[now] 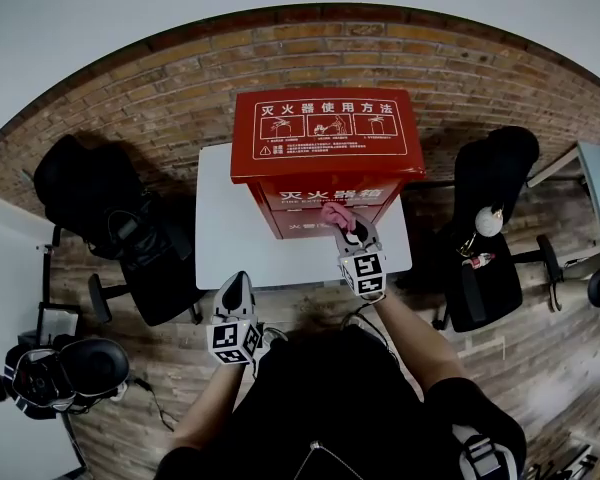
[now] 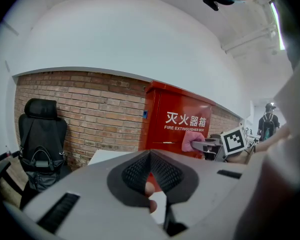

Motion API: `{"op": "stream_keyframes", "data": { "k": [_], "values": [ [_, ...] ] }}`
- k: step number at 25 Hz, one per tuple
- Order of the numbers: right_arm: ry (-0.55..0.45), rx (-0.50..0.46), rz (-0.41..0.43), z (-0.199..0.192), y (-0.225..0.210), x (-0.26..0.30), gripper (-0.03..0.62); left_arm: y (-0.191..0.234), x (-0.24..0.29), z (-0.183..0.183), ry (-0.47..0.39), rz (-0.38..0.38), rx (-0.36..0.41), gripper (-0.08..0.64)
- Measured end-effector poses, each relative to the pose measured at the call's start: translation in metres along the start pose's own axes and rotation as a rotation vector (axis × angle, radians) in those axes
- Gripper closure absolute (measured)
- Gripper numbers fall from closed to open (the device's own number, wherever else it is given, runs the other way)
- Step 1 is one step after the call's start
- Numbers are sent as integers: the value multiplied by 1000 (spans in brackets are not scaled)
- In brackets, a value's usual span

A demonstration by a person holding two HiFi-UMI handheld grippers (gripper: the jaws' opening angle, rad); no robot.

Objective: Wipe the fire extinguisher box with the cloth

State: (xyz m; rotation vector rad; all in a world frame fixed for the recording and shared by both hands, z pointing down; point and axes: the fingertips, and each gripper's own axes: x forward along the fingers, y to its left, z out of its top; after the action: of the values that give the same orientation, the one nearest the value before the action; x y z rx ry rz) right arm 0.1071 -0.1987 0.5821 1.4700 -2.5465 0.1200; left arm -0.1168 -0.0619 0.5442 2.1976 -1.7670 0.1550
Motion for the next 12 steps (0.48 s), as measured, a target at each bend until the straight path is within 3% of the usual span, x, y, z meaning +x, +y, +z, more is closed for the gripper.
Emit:
{"op": "stream_keyframes", "data": {
  "k": [12],
  "values": [
    [9,-6,-57,-5,-27,-15,479,-15,10,-1,3,-30,10,541]
  ]
}}
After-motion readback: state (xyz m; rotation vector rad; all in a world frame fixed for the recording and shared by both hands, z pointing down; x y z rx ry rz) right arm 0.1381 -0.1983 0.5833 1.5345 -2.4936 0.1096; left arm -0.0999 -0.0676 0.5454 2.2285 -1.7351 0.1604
